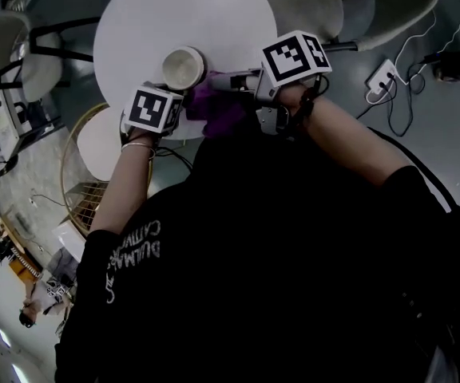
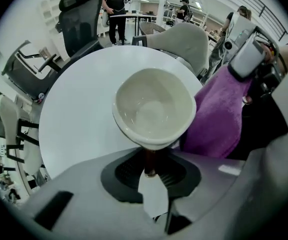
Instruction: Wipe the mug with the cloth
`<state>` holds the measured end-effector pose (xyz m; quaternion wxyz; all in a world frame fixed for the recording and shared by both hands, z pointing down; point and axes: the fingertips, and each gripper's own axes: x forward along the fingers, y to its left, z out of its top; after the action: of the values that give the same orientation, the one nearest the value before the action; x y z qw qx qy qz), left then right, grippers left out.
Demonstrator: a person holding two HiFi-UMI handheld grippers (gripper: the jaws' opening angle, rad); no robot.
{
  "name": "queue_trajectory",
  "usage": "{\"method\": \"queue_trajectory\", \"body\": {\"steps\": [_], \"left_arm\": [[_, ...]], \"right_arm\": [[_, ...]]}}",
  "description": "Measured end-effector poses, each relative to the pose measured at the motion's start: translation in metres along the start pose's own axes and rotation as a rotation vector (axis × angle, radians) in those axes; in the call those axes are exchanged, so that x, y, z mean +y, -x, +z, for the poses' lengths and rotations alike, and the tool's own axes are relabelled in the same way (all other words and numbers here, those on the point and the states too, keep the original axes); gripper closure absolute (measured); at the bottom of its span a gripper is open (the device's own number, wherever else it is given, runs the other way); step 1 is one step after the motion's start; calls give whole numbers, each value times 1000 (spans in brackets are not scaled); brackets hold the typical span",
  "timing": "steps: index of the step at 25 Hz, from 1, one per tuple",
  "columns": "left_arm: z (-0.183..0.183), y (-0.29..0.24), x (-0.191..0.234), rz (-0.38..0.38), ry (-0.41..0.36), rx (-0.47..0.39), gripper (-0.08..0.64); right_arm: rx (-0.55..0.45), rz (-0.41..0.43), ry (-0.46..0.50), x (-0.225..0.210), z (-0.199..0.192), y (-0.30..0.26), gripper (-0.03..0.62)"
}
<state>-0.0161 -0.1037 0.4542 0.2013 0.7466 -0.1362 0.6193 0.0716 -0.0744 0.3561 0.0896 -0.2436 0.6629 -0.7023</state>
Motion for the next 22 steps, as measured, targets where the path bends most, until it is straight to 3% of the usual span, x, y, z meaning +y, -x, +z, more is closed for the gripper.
{"method": "queue_trajectory", "body": {"steps": [9,16,22], "left_arm": [[5,4,-1,35,54,-66,497],[7,4,-3,57,101,-141,495],[11,6,-18,106,151,-251,488]], "right_arm": [[-2,26,420,39,19,30,574],[-14,21,508,49,30,47,574],[-15,160,655,98,27,75,572]]}}
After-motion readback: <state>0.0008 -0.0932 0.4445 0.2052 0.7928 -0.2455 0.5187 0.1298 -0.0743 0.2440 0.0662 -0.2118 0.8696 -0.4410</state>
